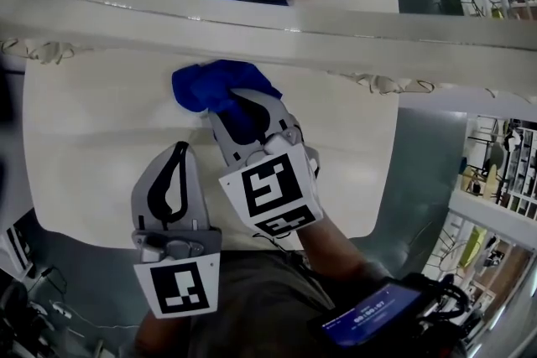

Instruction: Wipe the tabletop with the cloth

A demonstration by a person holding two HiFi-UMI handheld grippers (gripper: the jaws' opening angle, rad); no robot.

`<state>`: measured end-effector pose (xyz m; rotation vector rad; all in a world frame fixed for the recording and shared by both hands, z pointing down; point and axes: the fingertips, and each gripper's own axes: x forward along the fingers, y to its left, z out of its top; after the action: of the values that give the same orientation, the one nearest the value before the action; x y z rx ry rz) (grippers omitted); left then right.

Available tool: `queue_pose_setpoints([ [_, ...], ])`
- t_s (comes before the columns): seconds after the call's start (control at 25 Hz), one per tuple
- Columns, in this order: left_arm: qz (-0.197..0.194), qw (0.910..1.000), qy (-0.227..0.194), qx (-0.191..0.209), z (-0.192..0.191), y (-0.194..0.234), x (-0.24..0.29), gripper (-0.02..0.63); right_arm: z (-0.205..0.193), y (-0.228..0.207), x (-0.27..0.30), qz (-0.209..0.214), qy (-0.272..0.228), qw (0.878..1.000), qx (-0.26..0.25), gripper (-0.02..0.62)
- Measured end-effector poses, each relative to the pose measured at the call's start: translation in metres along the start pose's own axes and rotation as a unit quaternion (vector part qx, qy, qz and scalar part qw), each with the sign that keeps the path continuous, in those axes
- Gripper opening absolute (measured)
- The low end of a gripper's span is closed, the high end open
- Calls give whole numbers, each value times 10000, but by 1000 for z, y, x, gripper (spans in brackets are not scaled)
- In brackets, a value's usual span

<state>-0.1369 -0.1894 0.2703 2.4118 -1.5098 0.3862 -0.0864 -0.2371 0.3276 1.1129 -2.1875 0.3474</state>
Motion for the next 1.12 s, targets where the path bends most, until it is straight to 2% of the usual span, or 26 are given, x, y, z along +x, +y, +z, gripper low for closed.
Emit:
queue_pose_setpoints([
  [0.32, -19, 10000, 39, 62, 3, 5, 9, 17, 5, -5, 5, 60, 0, 9999, -88, 98],
  [1.12, -387, 9987, 28, 339, 13, 1, 18, 17, -5, -25, 1, -287, 74, 9994, 191, 98],
])
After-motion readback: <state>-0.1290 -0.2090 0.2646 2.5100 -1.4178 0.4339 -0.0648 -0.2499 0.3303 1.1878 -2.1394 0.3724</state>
